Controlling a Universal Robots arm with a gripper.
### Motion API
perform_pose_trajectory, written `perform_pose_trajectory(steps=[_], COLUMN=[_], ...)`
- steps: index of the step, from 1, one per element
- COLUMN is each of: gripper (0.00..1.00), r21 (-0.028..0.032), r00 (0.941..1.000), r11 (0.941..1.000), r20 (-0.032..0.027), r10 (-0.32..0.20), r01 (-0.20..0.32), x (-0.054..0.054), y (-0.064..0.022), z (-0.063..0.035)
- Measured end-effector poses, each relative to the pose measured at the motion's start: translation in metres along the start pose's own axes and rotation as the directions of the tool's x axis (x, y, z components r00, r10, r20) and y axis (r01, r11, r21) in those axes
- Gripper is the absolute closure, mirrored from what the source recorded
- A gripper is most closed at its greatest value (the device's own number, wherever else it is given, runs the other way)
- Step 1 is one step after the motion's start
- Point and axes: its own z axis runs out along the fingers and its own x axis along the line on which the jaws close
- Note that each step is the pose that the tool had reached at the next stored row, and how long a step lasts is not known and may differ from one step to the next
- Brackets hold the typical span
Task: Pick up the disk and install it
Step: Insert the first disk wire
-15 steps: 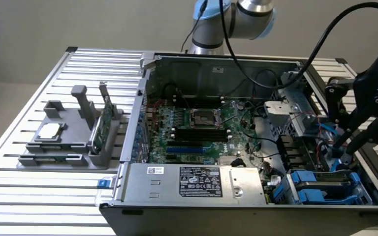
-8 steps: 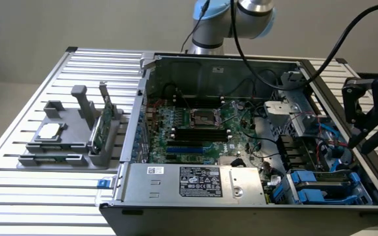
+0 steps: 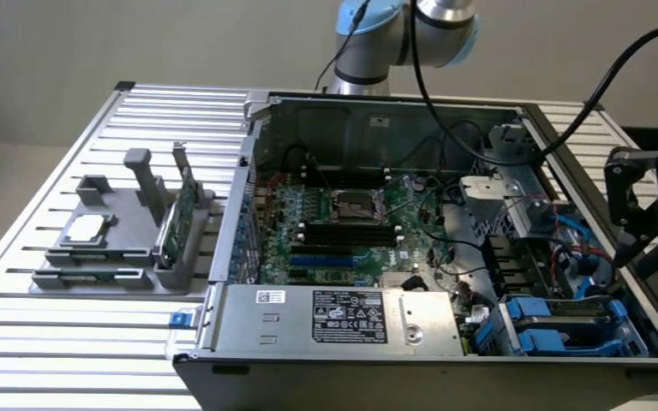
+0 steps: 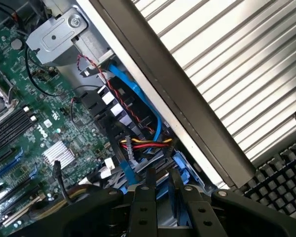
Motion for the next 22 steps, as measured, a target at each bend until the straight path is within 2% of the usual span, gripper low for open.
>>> perform_pose_trajectory(steps=[10,18,22], gripper=[0.75,0.75,0.75], r21=[-0.0013,-0.003,-0.0044], r00=[0.9973,0.9881,0.9851], r11=[0.9973,0.9881,0.9851], r20=[0.0024,0.0044,0.0038], r10=[0.073,0.154,0.172], r01=[-0.073,-0.154,-0.172], x=[-0.004,-0.005,-0.007], y=[-0.0062,-0.0078,-0.0072], z=[0.0178,0.0323,0.0359])
